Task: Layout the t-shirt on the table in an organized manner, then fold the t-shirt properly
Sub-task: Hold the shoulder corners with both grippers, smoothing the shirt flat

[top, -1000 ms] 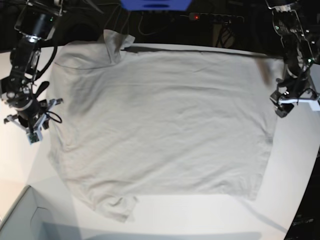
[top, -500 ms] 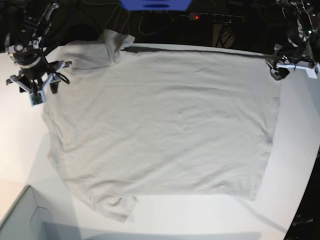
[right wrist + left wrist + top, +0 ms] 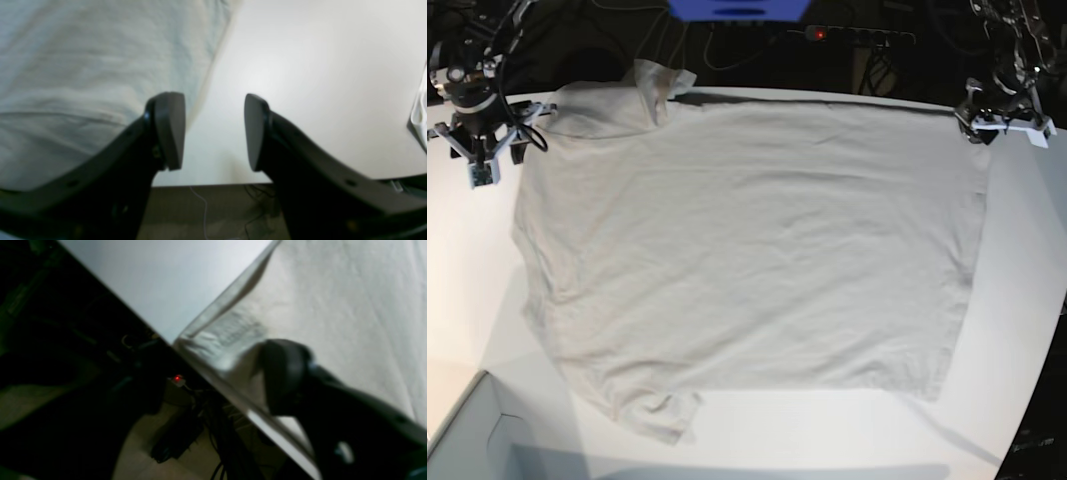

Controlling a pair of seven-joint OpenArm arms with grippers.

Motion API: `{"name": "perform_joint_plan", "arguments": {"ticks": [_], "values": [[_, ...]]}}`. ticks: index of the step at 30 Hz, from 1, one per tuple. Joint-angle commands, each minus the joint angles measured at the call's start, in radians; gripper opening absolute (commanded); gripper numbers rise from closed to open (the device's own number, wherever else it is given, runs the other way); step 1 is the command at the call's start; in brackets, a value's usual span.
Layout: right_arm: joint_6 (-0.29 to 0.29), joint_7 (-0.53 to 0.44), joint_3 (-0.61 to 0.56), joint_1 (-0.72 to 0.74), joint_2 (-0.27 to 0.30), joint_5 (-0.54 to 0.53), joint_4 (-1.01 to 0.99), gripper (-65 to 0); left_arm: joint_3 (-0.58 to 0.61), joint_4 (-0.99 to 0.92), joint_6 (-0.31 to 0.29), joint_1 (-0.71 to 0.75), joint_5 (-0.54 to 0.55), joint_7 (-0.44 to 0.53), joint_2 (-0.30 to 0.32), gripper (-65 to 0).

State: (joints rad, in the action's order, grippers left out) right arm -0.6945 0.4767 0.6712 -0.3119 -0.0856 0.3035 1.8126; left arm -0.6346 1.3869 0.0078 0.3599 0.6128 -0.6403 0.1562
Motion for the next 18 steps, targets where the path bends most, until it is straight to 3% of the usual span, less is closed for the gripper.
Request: {"name": "perform_joint_plan", "arguments": {"ticks": [1, 11, 18], "values": [[-0.004, -0.019, 0.005, 0.001, 0.007, -0.011, 0.016, -35.8, -0.003, 0.015, -0.015, -0.009, 0.015, 0.024, 0.027, -29.6], [-0.004, -0.017, 0.005, 0.001, 0.007, -0.011, 0.016, -35.8, -0.003, 0.030, -0.015, -0.005, 0.015, 0.021, 0.033, -41.2], [-0.004, -0.016, 0.005, -0.031, 0.007, -0.011, 0.031, -35.6, -0.001, 0.032, -0.015, 0.001, 0.023, 0.014, 0.026, -42.6]]}}
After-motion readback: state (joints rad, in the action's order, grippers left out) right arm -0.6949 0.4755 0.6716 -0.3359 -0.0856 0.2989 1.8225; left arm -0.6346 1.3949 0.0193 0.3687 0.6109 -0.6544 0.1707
